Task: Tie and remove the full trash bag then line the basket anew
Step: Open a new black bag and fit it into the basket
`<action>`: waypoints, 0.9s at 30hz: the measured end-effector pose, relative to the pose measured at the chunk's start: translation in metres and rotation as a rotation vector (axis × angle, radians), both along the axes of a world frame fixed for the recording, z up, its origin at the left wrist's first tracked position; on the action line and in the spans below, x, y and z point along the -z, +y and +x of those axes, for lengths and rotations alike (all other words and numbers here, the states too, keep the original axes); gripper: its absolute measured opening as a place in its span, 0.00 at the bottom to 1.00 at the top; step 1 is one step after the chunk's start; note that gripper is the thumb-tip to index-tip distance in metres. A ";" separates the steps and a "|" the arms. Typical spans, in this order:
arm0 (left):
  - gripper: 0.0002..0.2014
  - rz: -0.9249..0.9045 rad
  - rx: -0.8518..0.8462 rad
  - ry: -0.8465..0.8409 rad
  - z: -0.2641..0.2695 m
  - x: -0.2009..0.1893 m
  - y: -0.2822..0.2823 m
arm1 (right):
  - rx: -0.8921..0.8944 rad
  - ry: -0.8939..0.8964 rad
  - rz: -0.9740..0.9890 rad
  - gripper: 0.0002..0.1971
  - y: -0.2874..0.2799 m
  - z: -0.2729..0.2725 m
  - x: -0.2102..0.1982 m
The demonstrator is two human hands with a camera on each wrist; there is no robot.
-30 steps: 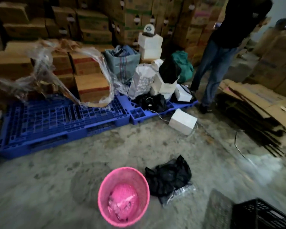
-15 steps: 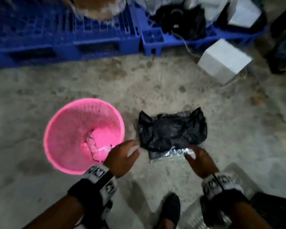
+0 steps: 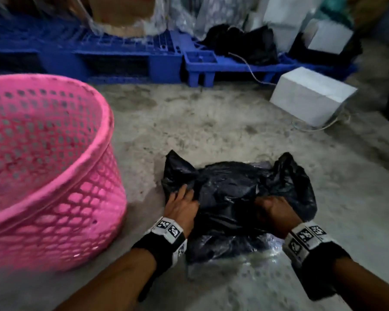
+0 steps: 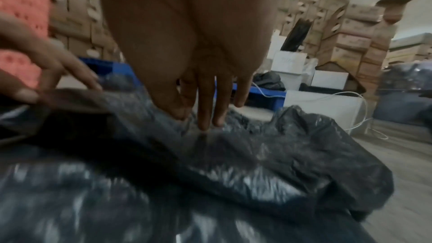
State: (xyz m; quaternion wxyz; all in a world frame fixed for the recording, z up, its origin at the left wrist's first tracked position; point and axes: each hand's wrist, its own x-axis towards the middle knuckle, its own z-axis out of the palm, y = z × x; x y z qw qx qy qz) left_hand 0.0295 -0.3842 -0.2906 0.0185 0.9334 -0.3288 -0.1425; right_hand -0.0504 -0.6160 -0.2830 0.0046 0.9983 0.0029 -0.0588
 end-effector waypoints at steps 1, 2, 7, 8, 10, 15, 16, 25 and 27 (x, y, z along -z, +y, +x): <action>0.17 -0.071 0.000 -0.047 0.005 -0.017 0.002 | -0.038 -0.061 0.063 0.11 0.000 0.003 -0.012; 0.13 -0.145 0.003 -0.087 0.010 -0.036 0.003 | -0.059 -0.103 0.134 0.14 0.002 0.005 -0.025; 0.06 -0.487 0.035 -0.208 0.026 -0.181 0.001 | 0.035 -0.060 0.337 0.41 0.025 0.007 -0.089; 0.06 -0.539 0.048 -0.249 0.030 -0.209 0.001 | 0.035 -0.102 0.353 0.34 0.028 0.011 -0.101; 0.03 -0.616 0.090 -0.326 0.039 -0.262 0.011 | 0.083 -0.217 0.413 0.12 0.033 0.022 -0.133; 0.08 -0.834 0.104 -0.453 0.038 -0.370 0.085 | -0.045 -0.491 0.649 0.12 0.071 0.046 -0.240; 0.12 -0.858 0.106 -0.427 0.037 -0.384 0.106 | -0.113 -0.513 0.678 0.11 0.087 0.050 -0.264; 0.30 -0.895 -0.055 -0.818 0.030 -0.412 0.246 | -0.383 -0.302 0.761 0.13 0.207 0.064 -0.392; 0.22 -0.933 -0.101 -0.849 0.028 -0.411 0.269 | -0.386 -0.303 0.757 0.10 0.225 0.066 -0.401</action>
